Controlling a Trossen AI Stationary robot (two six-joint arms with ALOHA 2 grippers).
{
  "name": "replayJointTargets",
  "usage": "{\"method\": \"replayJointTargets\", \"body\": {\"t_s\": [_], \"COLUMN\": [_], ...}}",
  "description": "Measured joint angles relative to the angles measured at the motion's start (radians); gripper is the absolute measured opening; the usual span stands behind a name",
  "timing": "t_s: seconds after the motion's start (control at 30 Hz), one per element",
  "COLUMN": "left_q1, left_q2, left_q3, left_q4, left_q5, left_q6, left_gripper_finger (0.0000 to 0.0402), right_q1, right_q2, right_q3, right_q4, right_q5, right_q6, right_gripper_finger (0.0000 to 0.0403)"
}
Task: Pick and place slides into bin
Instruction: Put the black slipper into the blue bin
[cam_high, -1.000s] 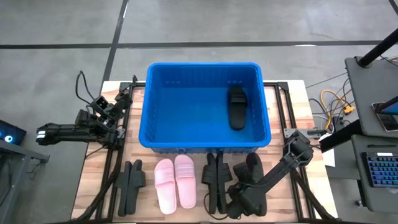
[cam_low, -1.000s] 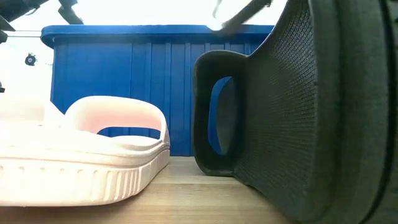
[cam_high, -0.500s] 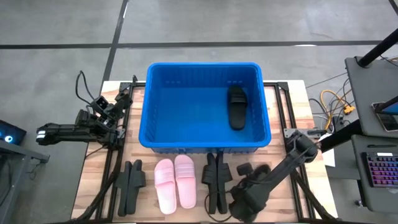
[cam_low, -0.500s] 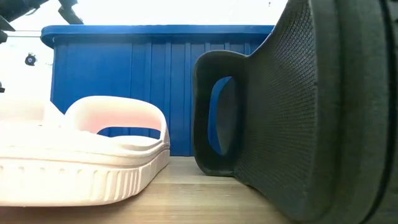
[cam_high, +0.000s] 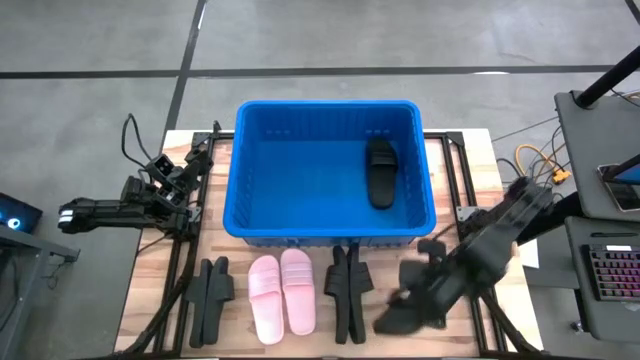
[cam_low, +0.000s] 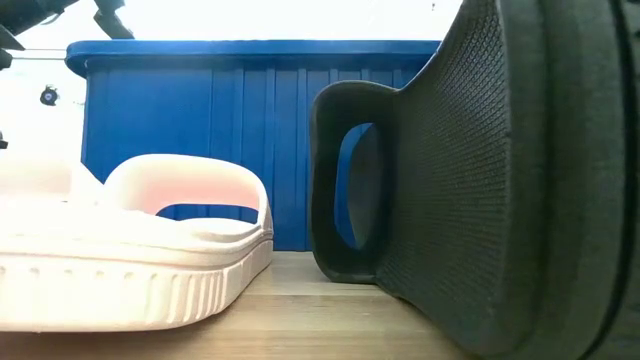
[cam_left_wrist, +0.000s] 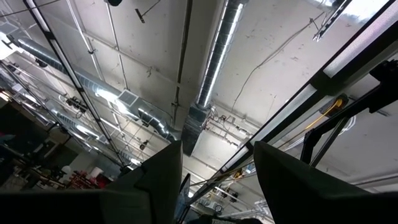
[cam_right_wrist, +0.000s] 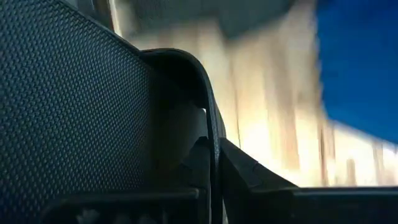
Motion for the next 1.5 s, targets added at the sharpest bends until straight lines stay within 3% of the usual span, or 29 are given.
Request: {"method": "replayJointTargets", "body": {"t_s": [0.13,0.2,0.33,0.53,0.63,0.77,0.9,1.07,1.17,1.4,1.5], "left_q1": [0.000,0.000,0.000,0.000,0.000,0.000,0.000,0.000,0.000,0.000,0.000], "left_q2": [0.000,0.000,0.000,0.000,0.000,-0.009,-0.023,-0.028,-0.025,-0.025,-0.025], "left_q3": [0.000,0.000,0.000,0.000,0.000,0.000,0.000,0.000,0.000,0.000,0.000], "left_q4": [0.000,0.000,0.000,0.001,0.002,0.010,0.009,0.008,0.009,0.008,0.008], "left_q5": [0.000,0.000,0.000,-0.003,-0.003,-0.003,-0.003,-0.004,-0.009,-0.013,-0.031], "left_q6": [0.000,0.000,0.000,-0.001,-0.002,-0.002,0.000,0.001,0.008,0.010,0.011], "left_gripper_finger": [0.0183,0.0183,0.0183,0.0183,0.0183,0.0183,0.0183,0.0183,0.0183,0.0183,0.0183], "right_q1": [0.000,-0.004,-0.039,-0.170,-0.263,-0.413,-0.554,-0.708,-0.799,-1.104,-1.193], "right_q2": [-0.090,-0.114,-0.123,-0.123,-0.122,-0.124,-0.143,-0.186,-0.229,-0.367,-0.412], "right_q3": [0.042,0.070,0.146,0.234,0.248,0.243,0.188,0.102,0.020,-0.296,-0.422], "right_q4": [0.141,0.204,0.262,0.273,0.238,0.185,0.176,0.224,0.309,0.609,0.714], "right_q5": [0.324,0.478,0.688,0.734,0.702,0.581,0.462,0.403,0.316,-0.071,-0.148], "right_q6": [-0.017,-0.107,-0.332,-0.672,-0.799,-0.868,-0.936,-1.061,-1.183,-1.352,-1.438], "right_gripper_finger": [0.0011,0.0011,0.0011,0.0012,0.0012,0.0012,0.0012,0.0012,0.0012,0.0012,0.0012]}}
